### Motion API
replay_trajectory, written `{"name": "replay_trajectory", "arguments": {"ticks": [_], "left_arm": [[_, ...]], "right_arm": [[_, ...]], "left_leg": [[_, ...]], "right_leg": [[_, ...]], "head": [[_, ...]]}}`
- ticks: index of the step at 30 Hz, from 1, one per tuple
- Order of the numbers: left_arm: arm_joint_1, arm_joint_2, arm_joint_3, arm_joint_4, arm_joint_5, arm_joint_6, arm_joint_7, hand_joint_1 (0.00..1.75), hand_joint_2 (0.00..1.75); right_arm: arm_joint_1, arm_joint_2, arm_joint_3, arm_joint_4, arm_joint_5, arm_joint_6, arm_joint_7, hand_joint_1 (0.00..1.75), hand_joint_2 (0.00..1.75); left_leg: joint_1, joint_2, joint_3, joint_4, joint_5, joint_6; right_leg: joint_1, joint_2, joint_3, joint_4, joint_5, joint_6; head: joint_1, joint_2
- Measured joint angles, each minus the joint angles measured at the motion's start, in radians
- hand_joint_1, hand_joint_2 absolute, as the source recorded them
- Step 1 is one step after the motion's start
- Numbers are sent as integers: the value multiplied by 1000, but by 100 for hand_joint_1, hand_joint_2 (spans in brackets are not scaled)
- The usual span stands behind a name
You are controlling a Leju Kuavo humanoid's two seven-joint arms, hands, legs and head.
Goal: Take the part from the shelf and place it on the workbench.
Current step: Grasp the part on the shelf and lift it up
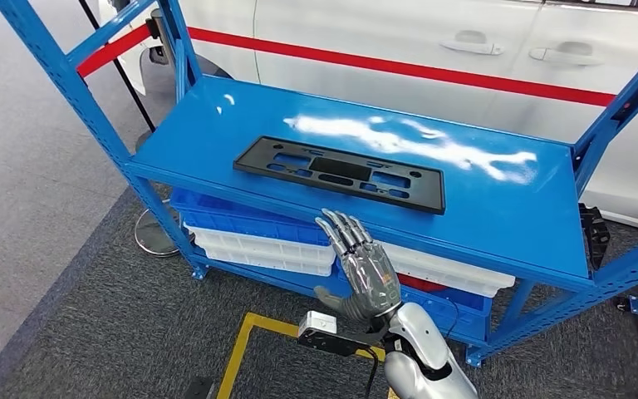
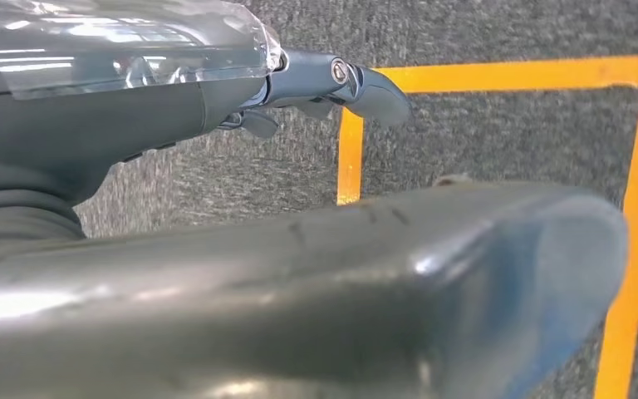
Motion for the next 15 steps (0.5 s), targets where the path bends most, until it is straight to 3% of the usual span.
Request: {"name": "replay_trajectory", "arguments": {"ticks": [3, 4, 5, 6, 8, 9, 10, 12, 14, 15], "left_arm": [[-1, -1, 0, 0, 0, 1, 0, 0, 0], [-1, -1, 0, 0, 0, 1, 0, 0, 0], [1, -1, 1, 0, -1, 1, 1, 0, 0], [2, -1, 1, 1, -1, 1, 1, 0, 0], [3, -3, 1, 1, -5, 1, 2, 0, 0], [2, -4, 1, 2, -10, 1, 2, 0, 0], [1, -5, 1, 3, -14, 1, 3, 0, 0], [-1, -7, 1, 5, -20, 1, 5, 0, 0], [-1, -6, 2, 5, -20, 1, 7, 0, 0], [-1, -6, 2, 5, -20, 1, 7, 0, 0]], "right_arm": [[-18, 8, 0, 31, -5, -18, -5, 0, 175], [-20, 8, 0, 40, -5, -22, -6, 0, 175], [-21, 9, 0, 48, -4, -27, -6, 0, 175], [-23, 10, 0, 55, 0, -34, -4, 0, 175], [-33, 14, 1, 68, 20, -60, 4, 0, 175], [-41, 16, 1, 76, 36, -78, 12, 0, 175], [-50, 18, 1, 83, 53, -94, 21, 0, 175], [-64, 23, 1, 99, 86, -121, 38, 0, 175], [-72, 31, 1, 109, 106, -134, 46, 0, 175], [-78, 36, 1, 113, 112, -139, 48, 0, 175]], "left_leg": [[-2, -1, 15, -3, -7, 12], [-3, -1, 19, -3, -12, 14], [-4, -3, 25, -3, -17, 14], [-5, -4, 34, -2, -24, 14], [-6, -7, 56, -3, -42, 10], [-6, -8, 64, -2, -50, 6], [-6, -8, 68, -2, -57, 1], [-7, -7, 78, -1, -63, -10], [-8, -5, 85, 16, -63, -21], [-7, -3, 73, 47, -64, -26]], "right_leg": [[0, 1, -93, 159, -70, 8], [0, 1, -128, 206, -81, 9], [0, 1, -149, 224, -74, 9], [0, 1, -151, 204, -44, 7], [2, 2, -112, 83, 47, -4], [6, 2, -92, 24, 73, -9], [11, 2, -77, -17, 84, -16], [16, 4, -66, -48, 72, -27], [11, 6, -40, -64, 65, -38], [7, 6, -24, -68, 58, -42]], "head": [[1, 0], [0, 0], [0, 0], [0, 0], [0, 0], [0, 0], [1, 0], [1, 0], [1, 0], [1, 0]]}}
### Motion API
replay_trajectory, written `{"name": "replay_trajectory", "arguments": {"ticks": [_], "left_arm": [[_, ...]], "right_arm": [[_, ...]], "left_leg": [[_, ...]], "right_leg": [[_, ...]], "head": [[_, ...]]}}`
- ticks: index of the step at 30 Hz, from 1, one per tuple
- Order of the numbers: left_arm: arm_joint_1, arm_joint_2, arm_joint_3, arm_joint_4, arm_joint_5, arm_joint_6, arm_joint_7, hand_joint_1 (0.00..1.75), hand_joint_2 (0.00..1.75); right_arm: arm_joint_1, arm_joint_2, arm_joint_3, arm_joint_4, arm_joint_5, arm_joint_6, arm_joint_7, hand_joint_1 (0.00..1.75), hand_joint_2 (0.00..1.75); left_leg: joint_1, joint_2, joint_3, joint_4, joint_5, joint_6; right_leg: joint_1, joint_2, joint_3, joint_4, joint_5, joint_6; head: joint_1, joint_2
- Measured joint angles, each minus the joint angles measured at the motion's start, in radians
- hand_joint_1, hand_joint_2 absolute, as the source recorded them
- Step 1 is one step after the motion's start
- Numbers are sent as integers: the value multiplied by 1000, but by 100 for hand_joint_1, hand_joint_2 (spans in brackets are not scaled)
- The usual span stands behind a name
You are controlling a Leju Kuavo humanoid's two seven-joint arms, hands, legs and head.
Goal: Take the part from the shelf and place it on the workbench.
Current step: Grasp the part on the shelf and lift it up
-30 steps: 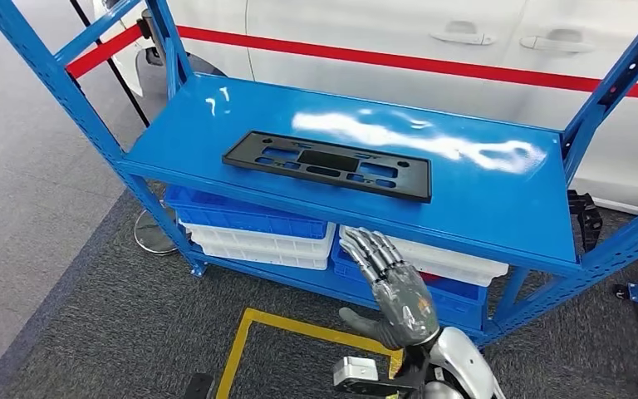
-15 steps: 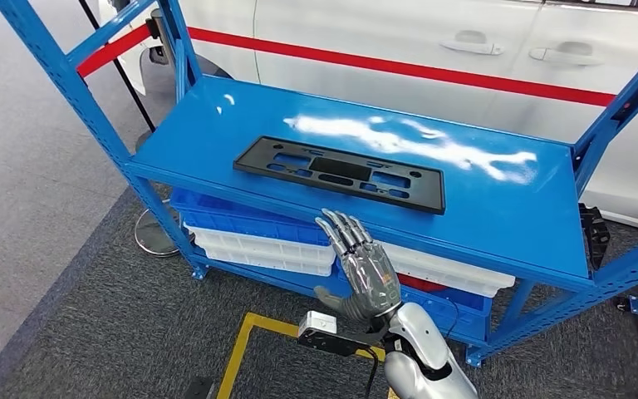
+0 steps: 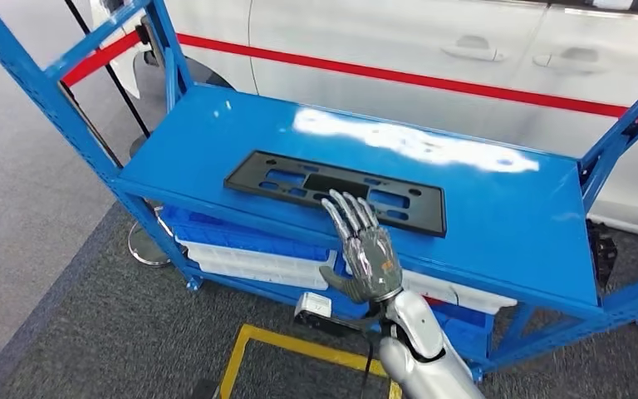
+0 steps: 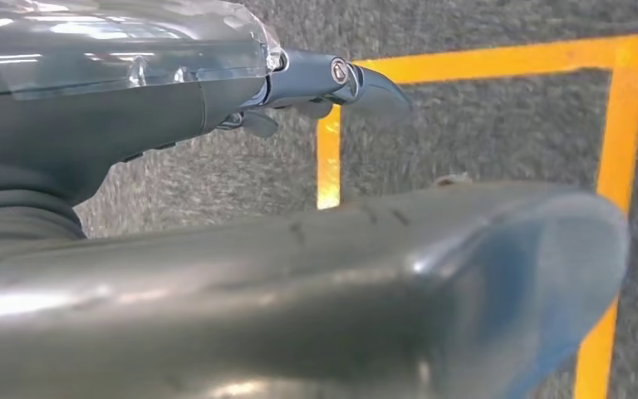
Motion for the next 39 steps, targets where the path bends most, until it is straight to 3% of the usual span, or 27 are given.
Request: {"name": "replay_trajectory", "arguments": {"ticks": [2, 4, 5, 6, 7, 9, 11, 14, 16, 17, 19, 20, 21, 22, 24, 25, 27, 29, 31, 34, 35, 36, 37, 39], "left_arm": [[-3, 0, 0, 1, 0, 0, 0, 0, 0], [-2, 0, 0, 1, -1, 0, 1, 0, 0], [1, 0, 0, 1, -3, 0, 1, 0, 0], [4, 0, 0, 2, -6, 0, 1, 0, 0], [6, 0, 0, 2, -9, 0, 2, 0, 0], [8, 0, 1, 3, -14, 0, 1, 0, 0], [9, 0, 0, 6, -15, -1, -1, 0, 0], [7, 0, 1, 7, -14, -2, -6, 0, 0], [4, 0, 2, 7, -15, -2, -9, 0, 0], [3, 0, 3, 7, -15, -3, -11, 0, 0], [0, 0, 5, 7, -15, -4, -13, 0, 0], [0, 0, 7, 7, -14, -4, -14, 0, 0], [0, 0, 9, 8, -14, -5, -15, 0, 0], [1, 0, 11, 8, -14, -6, -16, 0, 0], [2, -2, 15, 9, -14, -8, -19, 0, 0], [2, -4, 16, 10, -14, -9, -20, 0, 0], [0, -6, 18, 12, -14, -10, -22, 0, 0], [-1, -5, 19, 12, -14, -10, -21, 0, 0], [-1, -2, 21, 12, -15, -11, -20, 0, 0], [0, 1, 23, 12, -14, -14, -21, 0, 0], [1, 2, 24, 12, -14, -15, -23, 0, 0], [1, 4, 25, 12, -13, -15, -25, 0, 0], [1, 6, 25, 12, -13, -15, -26, 0, 0], [1, 10, 26, 12, -13, -15, -27, 0, 0]], "right_arm": [[-12, 7, 0, 9, 16, -10, 7, 0, 175], [-18, 12, 0, 24, 48, -27, 25, 0, 175], [-19, 14, 0, 34, 69, -38, 36, 0, 175], [-21, 17, 0, 44, 89, -49, 46, 0, 175], [-25, 19, 0, 57, 109, -59, 55, 0, 175], [-33, 25, -2, 82, 141, -75, 67, 0, 175], [-41, 30, -6, 109, 165, -84, 75, 0, 175], [-50, 34, -16, 136, 183, -89, 80, 0, 175], [-61, 37, -24, 146, 189, -86, 80, 0, 175], [-65, 38, -28, 151, 193, -82, 80, 0, 175], [-65, 37, -36, 162, 199, -70, 77, 0, 175], [-61, 36, -40, 167, 202, -63, 75, 0, 175], [-57, 35, -44, 172, 204, -58, 72, 0, 175], [-52, 34, -48, 174, 207, -52, 69, 0, 175], [-45, 31, -55, 176, 209, -43, 65, 0, 175], [-42, 29, -58, 176, 210, -40, 64, 0, 175], [-39, 26, -63, 173, 211, -34, 61, 0, 175], [-33, 23, -70, 163, 215, -24, 58, 0, 175], [-23, 18, -77, 147, 221, -8, 54, 0, 175], [-11, 6, -89, 126, 195, 25, 35, 0, 175], [-5, 1, -94, 120, 181, 33, 28, 0, 175], [0, -3, -99, 115, 171, 37, 22, 0, 175], [4, -6, -102, 111, 164, 40, 19, 0, 175], [10, -12, -106, 101, 155, 41, 11, 0, 175]], "left_leg": [[6, 3, -63, 110, -21, -11], [16, 3, -150, 218, -67, -22], [20, 3, -181, 239, -82, -28], [24, 4, -198, 227, -76, -34], [28, 4, -202, 186, -48, -39], [32, 5, -193, 66, 64, -44], [29, 5, -184, 6, 134, -31], [24, 2, -180, 10, 127, -4], [25, 2, -172, 0, 121, 9], [24, 3, -166, -4, 117, 15], [19, 3, -158, -6, 107, 24], [15, 2, -152, -7, 101, 28], [10, 1, -143, -7, 94, 31], [5, -1, -133, -7, 88, 33], [-4, -3, -113, -8, 76, 35], [-7, -4, -108, -9, 71, 35], [-6, -4, -106, -12, 68, 29], [-5, -2, -104, -19, 67, 21], [-6, 0, -109, 5, 47, 10], [7, 3, -188, 173, -33, -14], [14, 3, -214, 221, -46, -21], [20, 4, -225, 236, -39, -27], [25, 5, -216, 212, -14, -33], [34, 6, -157, 87, 52, -44]], "right_leg": [[-5, -2, 29, -6, -19, -4], [-8, -2, 54, -7, -42, -3], [-9, -1, 69, -7, -54, -1], [-12, 0, 85, -7, -67, 2], [-15, 2, 104, -6, -80, 6], [-21, 4, 144, -1, -111, 20], [-23, 7, 167, 2, -138, 37], [-24, 6, 180, -5, -162, 60], [-25, 3, 157, 38, -187, 66], [-24, 1, 124, 92, -209, 66], [-18, 0, 25, 233, -243, 64], [-15, 0, -18, 280, -240, 61], [-11, 0, -44, 290, -215, 56], [-6, 0, -51, 262, -170, 46], [9, 0, -29, 143, -68, 15], [16, 0, -16, 91, -36, 1], [26, 0, -3, 41, -25, -14], [22, 0, 9, 15, -23, -13], [10, -2, 27, -11, -15, -10], [1, -6, 39, -23, -13, -7], [-1, -6, 39, -22, -14, -5], [-3, -6, 39, -20, -16, -2], [-7, -6, 40, -16, -19, 2], [-14, -3, 40, -6, -27, 15]], "head": [[0, 0], [0, 0], [0, 0], [0, 0], [0, 0], [0, 0], [2, 0], [4, 0], [4, 0], [4, 0], [4, 0], [4, 0], [4, 0], [4, 0], [4, 0], [4, 0], [4, 0], [4, 0], [4, 0], [4, 0], [4, 0], [4, 0], [4, 0], [4, 0]]}}
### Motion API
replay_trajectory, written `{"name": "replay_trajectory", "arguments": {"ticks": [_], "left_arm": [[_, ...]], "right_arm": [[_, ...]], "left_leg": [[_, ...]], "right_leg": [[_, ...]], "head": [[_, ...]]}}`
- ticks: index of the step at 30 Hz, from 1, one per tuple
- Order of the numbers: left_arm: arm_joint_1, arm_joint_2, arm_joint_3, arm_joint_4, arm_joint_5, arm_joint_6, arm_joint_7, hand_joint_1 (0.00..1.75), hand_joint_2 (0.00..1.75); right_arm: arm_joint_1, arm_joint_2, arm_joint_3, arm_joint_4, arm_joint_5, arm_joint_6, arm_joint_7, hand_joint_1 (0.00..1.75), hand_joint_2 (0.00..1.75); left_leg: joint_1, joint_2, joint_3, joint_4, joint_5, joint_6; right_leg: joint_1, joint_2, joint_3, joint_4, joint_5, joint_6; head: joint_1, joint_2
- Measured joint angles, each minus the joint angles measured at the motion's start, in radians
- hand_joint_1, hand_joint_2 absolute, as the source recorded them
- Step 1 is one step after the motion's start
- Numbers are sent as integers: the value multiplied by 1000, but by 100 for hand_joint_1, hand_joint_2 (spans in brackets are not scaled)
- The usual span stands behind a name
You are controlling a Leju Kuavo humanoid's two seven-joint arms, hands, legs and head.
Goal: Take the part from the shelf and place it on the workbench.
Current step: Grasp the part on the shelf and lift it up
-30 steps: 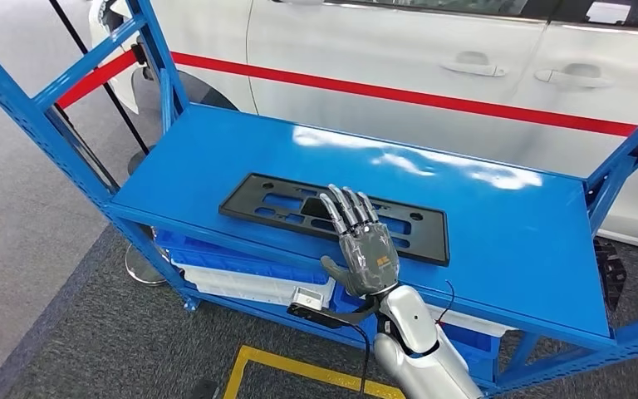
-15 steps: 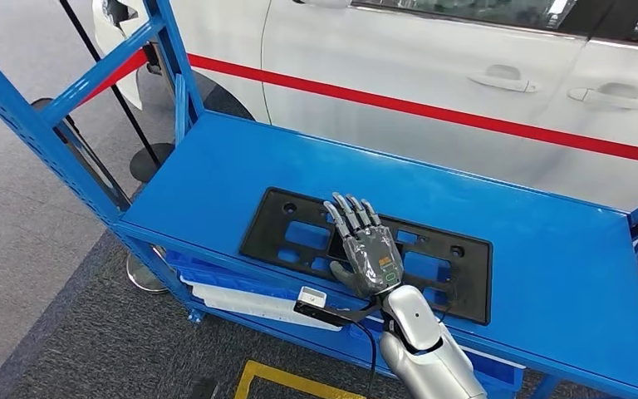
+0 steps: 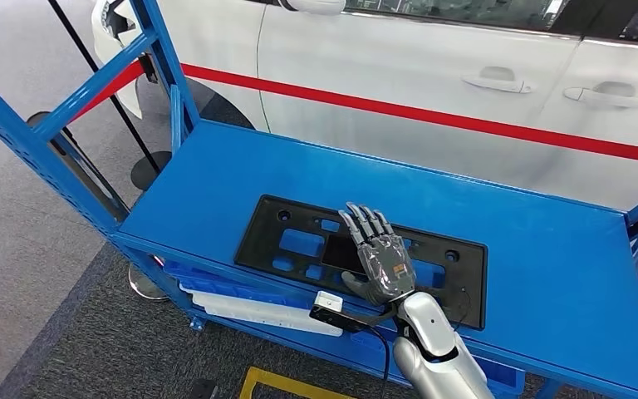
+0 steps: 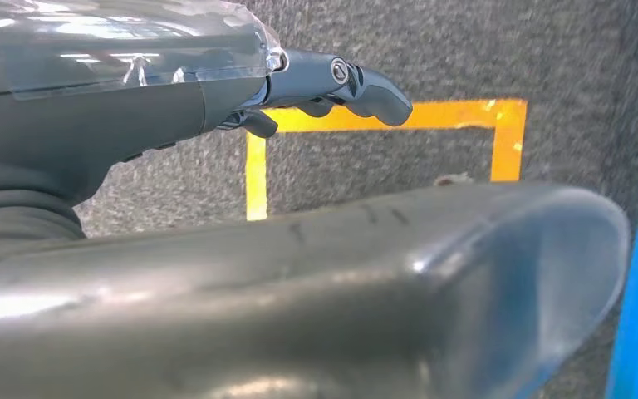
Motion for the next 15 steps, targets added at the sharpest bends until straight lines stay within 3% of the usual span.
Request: {"name": "replay_trajectory", "arguments": {"ticks": [2, 5, 7, 8, 11, 12, 13, 15], "left_arm": [[-2, 2, 2, 0, 1, 0, -1, 0, 0], [-1, 3, 10, 0, 0, 1, -1, 0, 0], [0, 4, 15, 0, 0, 1, 0, 0, 0], [-1, 4, 16, 0, 0, 2, 1, 0, 0], [-1, 4, 19, 0, 0, 4, 1, 0, 0], [0, 5, 20, 0, 0, 4, 2, 0, 0], [0, 5, 21, 0, 0, 4, 2, 0, 0], [0, 5, 22, 0, -1, 4, 3, 0, 0]], "right_arm": [[3, -4, -7, -13, -20, 1, -13, 0, 175], [13, -8, -22, -44, -77, 3, -41, 0, 175], [19, -11, -32, -73, -121, 7, -60, 0, 175], [21, -13, -37, -88, -140, 9, -68, 0, 175], [32, -21, -47, -120, -170, 15, -81, 0, 175], [37, -24, -48, -127, -173, 16, -82, 0, 175], [41, -26, -49, -133, -175, 17, -83, 0, 175], [45, -28, -50, -148, -183, 18, -86, 0, 175]], "left_leg": [[0, -2, 42, -90, 28, 6], [-4, -6, 45, -101, 27, 34], [-5, -5, 45, -104, 30, 49], [-5, -5, 45, -106, 31, 56], [-12, -4, 44, -105, 30, 65], [-15, -4, 44, -105, 30, 66], [-19, -5, 44, -105, 30, 66], [-24, -6, 46, -105, 30, 67]], "right_leg": [[1, 3, -4, 12, -7, 14], [2, 4, -7, 15, -8, 30], [-2, 3, -17, 41, -29, 37], [-3, 2, -36, 83, -55, 40], [-1, 1, -129, 274, -137, 40], [0, 1, -145, 302, -137, 37], [2, 1, -142, 290, -119, 32], [10, 2, -86, 168, -50, 14]], "head": [[0, 0], [0, 0], [0, 0], [0, 0], [0, 0], [0, 0], [0, 0], [0, 0]]}}
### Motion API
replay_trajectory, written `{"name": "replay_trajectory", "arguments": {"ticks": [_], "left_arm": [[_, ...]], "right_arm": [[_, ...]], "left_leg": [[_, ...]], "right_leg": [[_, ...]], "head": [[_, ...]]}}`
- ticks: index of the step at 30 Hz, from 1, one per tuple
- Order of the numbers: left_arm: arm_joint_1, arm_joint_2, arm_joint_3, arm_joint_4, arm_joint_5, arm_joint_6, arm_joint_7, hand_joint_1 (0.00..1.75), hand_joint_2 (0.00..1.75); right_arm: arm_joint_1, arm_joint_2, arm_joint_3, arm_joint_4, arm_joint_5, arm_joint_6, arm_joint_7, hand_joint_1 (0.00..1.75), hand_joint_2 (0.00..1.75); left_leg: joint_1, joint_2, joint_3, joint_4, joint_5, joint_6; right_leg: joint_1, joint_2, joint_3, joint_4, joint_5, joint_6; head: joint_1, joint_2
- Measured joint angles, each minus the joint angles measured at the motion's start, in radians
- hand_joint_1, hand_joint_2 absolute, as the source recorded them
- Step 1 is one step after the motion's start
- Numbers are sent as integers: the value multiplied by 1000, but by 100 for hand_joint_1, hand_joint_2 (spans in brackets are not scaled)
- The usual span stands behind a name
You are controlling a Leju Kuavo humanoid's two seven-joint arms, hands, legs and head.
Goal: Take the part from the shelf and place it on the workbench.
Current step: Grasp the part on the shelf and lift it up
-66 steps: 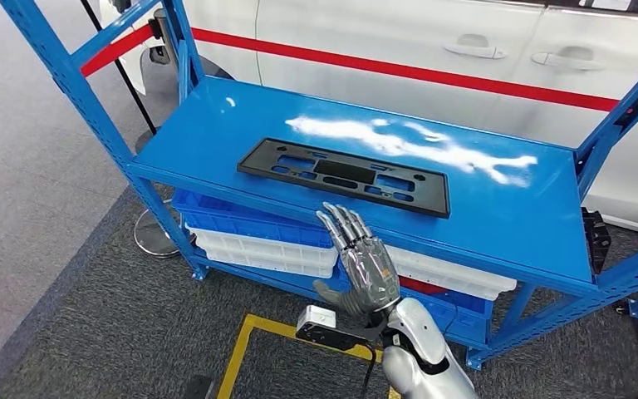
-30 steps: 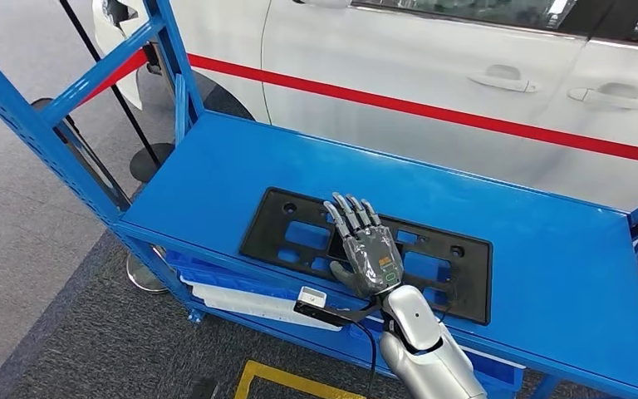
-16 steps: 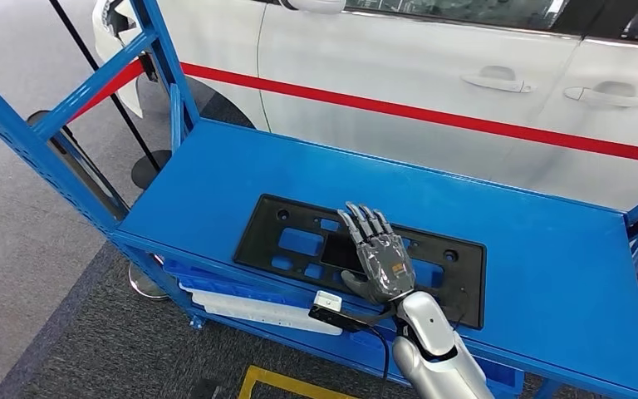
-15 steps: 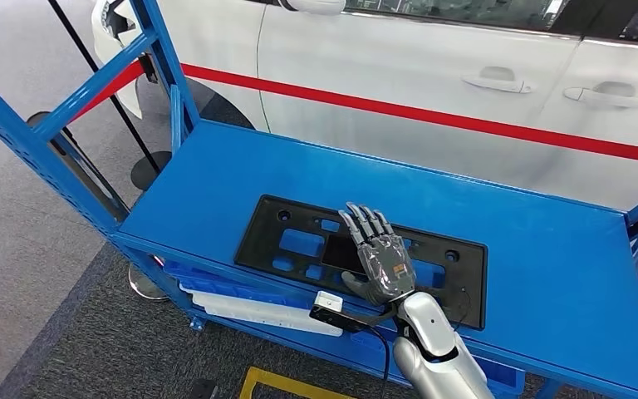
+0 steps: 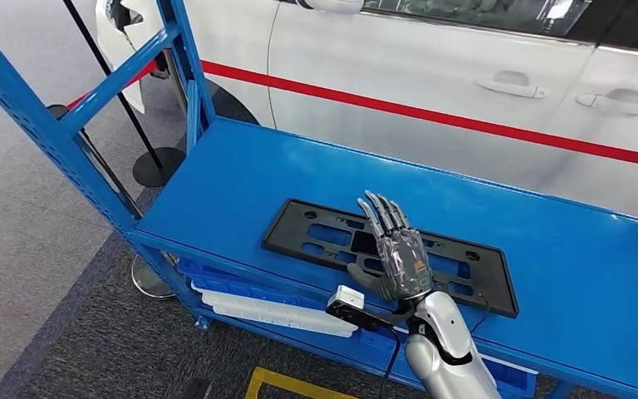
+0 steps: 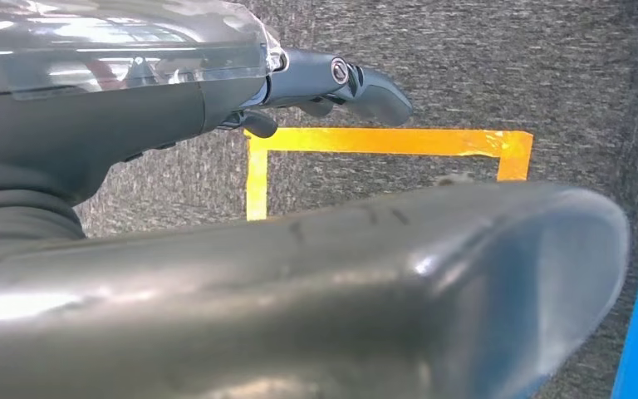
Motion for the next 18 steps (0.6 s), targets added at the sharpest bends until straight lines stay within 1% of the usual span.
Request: {"name": "replay_trajectory", "arguments": {"ticks": [1, 2, 3, 4, 6, 7, 8, 9, 10, 11, 12, 13, 14, 15, 16, 17, 18], "left_arm": [[0, -1, 0, 0, 0, 0, 1, 0, 0], [-1, -2, 0, 0, -1, 1, 3, 0, 0], [-1, -2, 0, 0, -2, 1, 6, 0, 0], [-1, -2, 1, 0, -3, 2, 9, 0, 0], [-1, -2, 1, 0, -10, 2, 13, 0, 0], [-1, -1, 1, 0, -15, 1, 13, 0, 0], [0, -1, 1, 0, -19, -1, 13, 0, 0], [0, 0, 1, 0, -22, -3, 12, 0, 0], [1, 0, 0, 0, -23, -5, 11, 0, 0], [1, 0, 0, 0, -24, -7, 10, 0, 0], [2, 1, 0, 0, -25, -9, 10, 0, 0], [3, 1, 0, 0, -27, -10, 9, 0, 0], [3, 1, 0, 0, -30, -11, 8, 0, 0], [3, 2, 0, 0, -32, -11, 7, 0, 0], [2, 3, 0, 0, -34, -11, 5, 0, 0], [0, 4, 1, 0, -34, -11, 4, 0, 0], [0, 4, 1, 0, -34, -11, 3, 0, 0]], "right_arm": [[1, 0, -1, -9, -8, 0, -3, 0, 175], [2, -1, -4, -22, -21, 0, -7, 0, 175], [6, -2, -8, -38, -36, 1, -10, 0, 175], [11, -4, -12, -57, -50, 1, -13, 0, 175], [26, -11, -23, -107, -78, 5, -15, 0, 175], [35, -14, -29, -135, -94, 9, -16, 0, 175], [44, -19, -34, -164, -112, 15, -18, 0, 175], [55, -25, -40, -194, -133, 23, -21, 0, 175], [67, -33, -46, -224, -154, 32, -26, 0, 175], [80, -43, -52, -252, -173, 41, -31, 0, 175], [93, -53, -58, -279, -190, 50, -36, 0, 175], [105, -63, -63, -302, -202, 56, -41, 0, 175], [114, -71, -68, -323, -211, 61, -45, 0, 175], [121, -77, -71, -342, -215, 63, -49, 0, 175], [128, -85, -75, -360, -216, 64, -54, 0, 175], [136, -93, -78, -378, -216, 64, -60, 0, 175], [147, -102, -82, -397, -215, 65, -67, 0, 175]], "left_leg": [[-3, 0, 0, 0, 0, -1], [-5, 0, 0, 0, 0, -3], [-5, 0, -1, 0, 0, -6], [-6, 1, -1, -1, 0, -11], [-5, 2, -1, 1, -4, -22], [-5, 3, -6, 15, -16, -27], [-4, 3, -19, 48, -38, -32], [-1, 4, -42, 101, -70, -36], [1, 4, -71, 168, -105, -41], [5, 4, -99, 231, -131, -45], [7, 4, -115, 269, -140, -48], [10, 4, -114, 269, -129, -51], [12, 5, -93, 229, -101, -52], [14, 5, -58, 161, -64, -52], [13, 6, -22, 92, -39, -49], [12, 6, 5, 39, -23, -45], [10, 5, 20, 8, -18, -39]], "right_leg": [[5, -1, 31, -65, 25, -8], [9, -2, 53, -113, 40, -13], [13, -3, 63, -138, 44, -16], [15, -4, 64, -142, 43, -15], [11, -4, 67, -152, 49, -17], [7, -5, 70, -158, 52, -20], [4, -6, 73, -163, 54, -24], [3, -8, 76, -165, 55, -26], [3, -10, 76, -165, 54, -29], [3, -11, 76, -165, 53, -29], [3, -12, 76, -164, 53, -30], [3, -12, 77, -164, 51, -29], [3, -11, 79, -162, 50, -27], [2, -9, 81, -160, 47, -24], [3, -8, 82, -156, 44, -19], [5, -7, 81, -153, 41, -14], [6, -7, 81, -151, 39, -9]], "head": [[0, 0], [0, 0], [0, 0], [0, 0], [0, 0], [0, 0], [0, 0], [0, 0], [0, 0], [0, 0], [0, 0], [0, 0], [0, 0], [0, 0], [0, 0], [0, 0], [0, 0]]}}
